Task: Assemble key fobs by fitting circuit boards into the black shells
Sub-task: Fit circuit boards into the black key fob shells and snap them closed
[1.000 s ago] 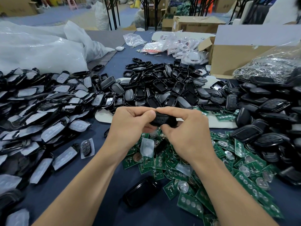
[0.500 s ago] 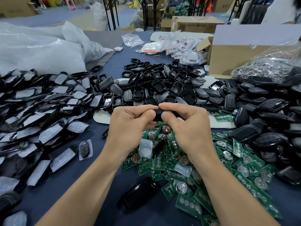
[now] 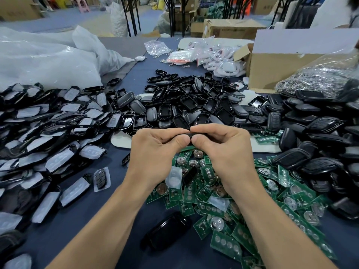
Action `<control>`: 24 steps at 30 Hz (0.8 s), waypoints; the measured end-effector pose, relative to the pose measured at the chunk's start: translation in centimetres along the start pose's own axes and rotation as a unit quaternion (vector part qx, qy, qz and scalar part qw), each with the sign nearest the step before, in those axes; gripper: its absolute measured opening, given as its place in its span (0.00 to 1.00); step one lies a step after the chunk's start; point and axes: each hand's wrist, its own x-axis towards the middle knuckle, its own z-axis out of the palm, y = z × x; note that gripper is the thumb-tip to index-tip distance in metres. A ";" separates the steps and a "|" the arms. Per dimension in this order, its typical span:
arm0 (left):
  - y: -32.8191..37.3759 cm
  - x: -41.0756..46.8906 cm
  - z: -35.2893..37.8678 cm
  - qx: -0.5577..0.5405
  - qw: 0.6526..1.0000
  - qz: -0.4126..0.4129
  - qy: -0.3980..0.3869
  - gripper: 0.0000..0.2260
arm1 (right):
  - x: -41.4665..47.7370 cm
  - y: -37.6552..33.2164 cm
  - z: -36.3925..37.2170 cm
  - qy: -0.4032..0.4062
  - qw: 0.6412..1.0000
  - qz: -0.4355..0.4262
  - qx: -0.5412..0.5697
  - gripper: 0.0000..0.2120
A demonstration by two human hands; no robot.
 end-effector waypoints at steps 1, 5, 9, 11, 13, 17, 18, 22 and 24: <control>0.2 0.0 0.0 -0.019 1.000 -0.011 0.003 0.12 | 0.0 -0.1 -0.1 0.001 1.000 0.013 0.020 0.10; 0.7 0.1 0.2 -0.112 0.989 -0.093 -0.018 0.11 | 0.2 -0.5 -0.5 -0.018 0.994 0.037 0.100 0.11; 0.4 0.1 0.5 -0.082 0.992 -0.093 -0.022 0.11 | 0.1 -0.5 -0.4 0.013 0.987 0.055 0.152 0.12; 0.1 0.0 0.4 0.023 0.999 -0.025 -0.021 0.12 | 0.0 -0.7 -0.5 0.015 0.993 0.026 0.117 0.12; 0.2 -0.2 0.3 0.061 0.997 0.023 -0.030 0.15 | 0.0 -0.9 -0.5 0.010 0.998 -0.006 0.063 0.11; 0.1 0.0 0.1 0.007 1.000 0.010 -0.022 0.22 | -0.2 -1.1 -0.3 -0.004 0.997 -0.014 0.071 0.11; 0.1 0.1 0.2 -0.016 1.000 0.000 -0.018 0.22 | -0.2 -1.1 -0.4 -0.009 0.995 -0.011 0.103 0.11; 0.2 0.4 0.2 -0.047 0.999 -0.017 -0.017 0.21 | 0.0 -1.1 -0.6 -0.019 0.988 -0.029 0.149 0.11; 0.3 0.3 0.3 -0.065 0.998 -0.019 -0.020 0.21 | 0.0 -1.1 -0.6 -0.026 0.987 -0.036 0.152 0.12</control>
